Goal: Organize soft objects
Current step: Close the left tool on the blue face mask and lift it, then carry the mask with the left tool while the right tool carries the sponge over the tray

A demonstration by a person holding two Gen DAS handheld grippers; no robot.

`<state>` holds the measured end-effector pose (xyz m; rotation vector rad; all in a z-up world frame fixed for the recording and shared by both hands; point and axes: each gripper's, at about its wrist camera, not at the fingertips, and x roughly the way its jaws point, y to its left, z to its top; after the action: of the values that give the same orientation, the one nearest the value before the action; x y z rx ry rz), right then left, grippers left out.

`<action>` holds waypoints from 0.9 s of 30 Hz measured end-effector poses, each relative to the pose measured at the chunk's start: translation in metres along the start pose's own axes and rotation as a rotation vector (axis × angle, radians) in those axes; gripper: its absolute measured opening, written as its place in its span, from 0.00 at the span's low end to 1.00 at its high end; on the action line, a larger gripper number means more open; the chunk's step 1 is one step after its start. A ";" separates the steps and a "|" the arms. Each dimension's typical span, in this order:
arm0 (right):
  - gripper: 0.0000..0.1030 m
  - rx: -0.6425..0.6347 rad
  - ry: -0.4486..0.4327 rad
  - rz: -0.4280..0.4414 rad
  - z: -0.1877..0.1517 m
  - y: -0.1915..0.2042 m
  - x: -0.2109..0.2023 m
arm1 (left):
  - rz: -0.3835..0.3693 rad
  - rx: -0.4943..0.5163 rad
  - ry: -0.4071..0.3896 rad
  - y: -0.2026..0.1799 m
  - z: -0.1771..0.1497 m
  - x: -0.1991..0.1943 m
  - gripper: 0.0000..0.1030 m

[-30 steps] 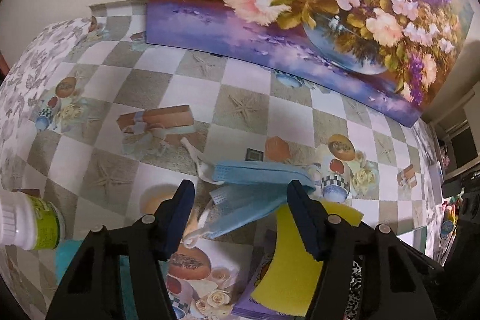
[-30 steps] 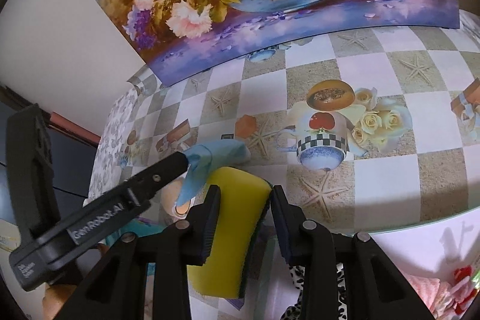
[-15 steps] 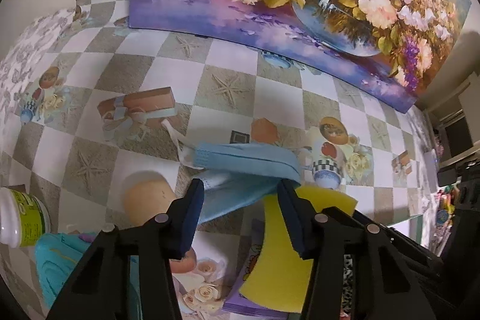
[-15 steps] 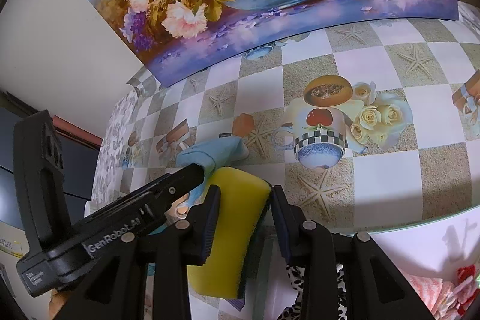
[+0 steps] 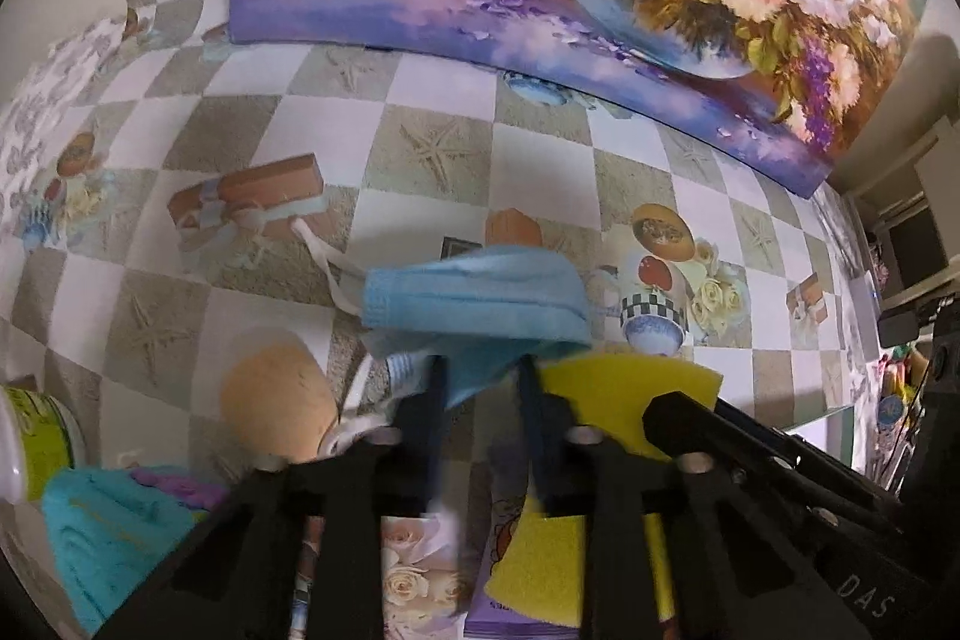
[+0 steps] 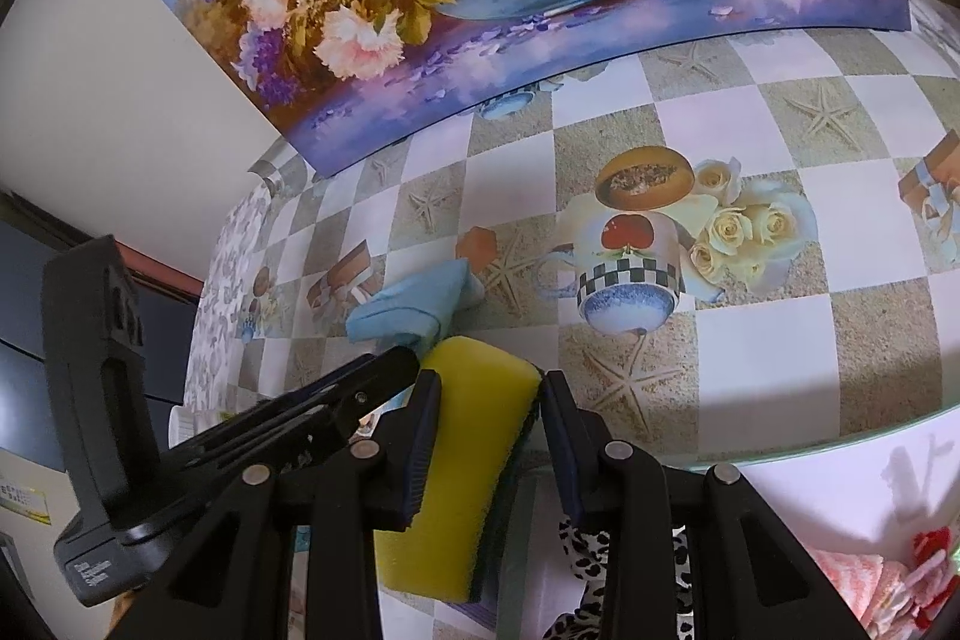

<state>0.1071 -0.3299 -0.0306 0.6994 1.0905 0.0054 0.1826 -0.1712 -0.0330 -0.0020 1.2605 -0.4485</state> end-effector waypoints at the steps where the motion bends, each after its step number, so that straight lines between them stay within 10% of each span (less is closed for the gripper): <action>1: 0.36 0.001 0.000 0.001 0.000 0.000 0.000 | -0.001 -0.008 0.005 0.001 -0.001 0.002 0.09; 27: 0.35 0.008 -0.082 -0.020 -0.006 0.000 -0.058 | -0.075 -0.059 -0.141 0.002 0.000 -0.058 0.01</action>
<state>0.0738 -0.3463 0.0143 0.6898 1.0194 -0.0445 0.1697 -0.1506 0.0193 -0.1296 1.1368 -0.4679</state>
